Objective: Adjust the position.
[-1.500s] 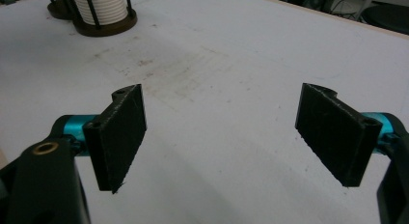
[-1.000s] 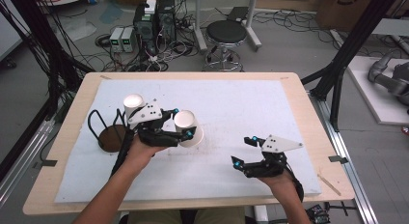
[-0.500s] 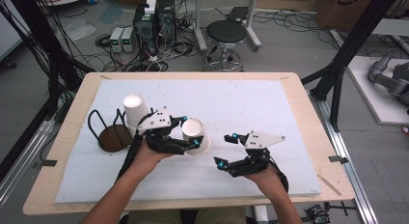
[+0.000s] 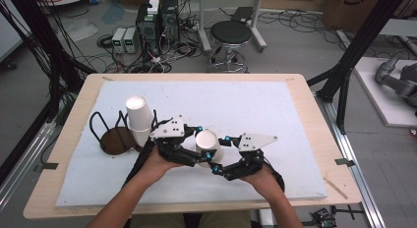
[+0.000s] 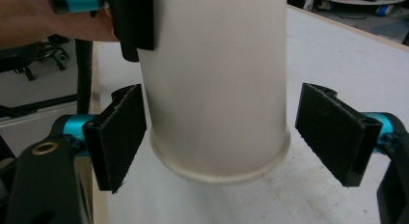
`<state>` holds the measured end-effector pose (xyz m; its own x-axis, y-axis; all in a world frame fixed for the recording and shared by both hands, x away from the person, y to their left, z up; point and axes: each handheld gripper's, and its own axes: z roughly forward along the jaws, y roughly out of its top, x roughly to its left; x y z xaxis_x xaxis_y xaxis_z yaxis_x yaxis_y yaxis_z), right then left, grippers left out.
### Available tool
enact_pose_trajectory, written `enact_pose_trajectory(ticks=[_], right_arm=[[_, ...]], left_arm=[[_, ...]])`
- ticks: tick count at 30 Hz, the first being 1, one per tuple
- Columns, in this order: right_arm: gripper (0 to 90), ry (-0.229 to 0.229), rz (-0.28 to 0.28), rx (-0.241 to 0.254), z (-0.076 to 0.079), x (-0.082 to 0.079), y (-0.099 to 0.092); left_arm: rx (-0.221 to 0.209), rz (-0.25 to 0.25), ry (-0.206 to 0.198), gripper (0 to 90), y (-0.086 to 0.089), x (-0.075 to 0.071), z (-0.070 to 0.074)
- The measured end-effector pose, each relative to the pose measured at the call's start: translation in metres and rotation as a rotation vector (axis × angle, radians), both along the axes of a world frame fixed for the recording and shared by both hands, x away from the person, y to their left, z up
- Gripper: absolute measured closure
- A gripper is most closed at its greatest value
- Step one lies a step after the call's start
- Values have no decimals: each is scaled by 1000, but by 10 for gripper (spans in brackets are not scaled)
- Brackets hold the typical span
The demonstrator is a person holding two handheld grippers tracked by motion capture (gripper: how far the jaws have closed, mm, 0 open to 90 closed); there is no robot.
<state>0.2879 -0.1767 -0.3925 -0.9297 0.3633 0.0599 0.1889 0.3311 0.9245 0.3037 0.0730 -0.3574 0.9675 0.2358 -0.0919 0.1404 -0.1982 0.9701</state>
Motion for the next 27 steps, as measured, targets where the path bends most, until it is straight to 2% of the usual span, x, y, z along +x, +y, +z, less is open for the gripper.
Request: enact_pose_trajectory(ticks=[6,9,11,15,19,23,24,25,26,27], right_arm=[[186,-8,20,1,-2,-2,5],[187,-15,33,8,-3,-3,6],[231,-16,41,8,-3,-2,4],[246,-20,42,5,-3,-3,2],[277,-28,44,-6,-2,-3,2],[286,-26,49,-28,-1,-3,1],[289,-17,58,-34,-1,-3,1],[291,-16,59,-40,-1,-3,1],[291,-16,59,-40,-1,-3,1],[291,-18,58,-48,-1,-3,0]], left_arm=[[-37,-32,13,332,-4,-2,0],[-42,-40,14,332,-7,-3,-1],[-47,-45,14,332,-8,-3,-2],[-53,-46,14,333,-8,-3,-3],[-51,-49,2,332,-8,-3,-3],[-36,-52,7,327,-9,-3,-4],[-33,-49,6,289,-10,-4,-4],[-19,-11,23,209,-12,-5,-5],[-19,-11,23,148,-12,-5,-5],[-10,-6,36,148,-12,-4,-5]])
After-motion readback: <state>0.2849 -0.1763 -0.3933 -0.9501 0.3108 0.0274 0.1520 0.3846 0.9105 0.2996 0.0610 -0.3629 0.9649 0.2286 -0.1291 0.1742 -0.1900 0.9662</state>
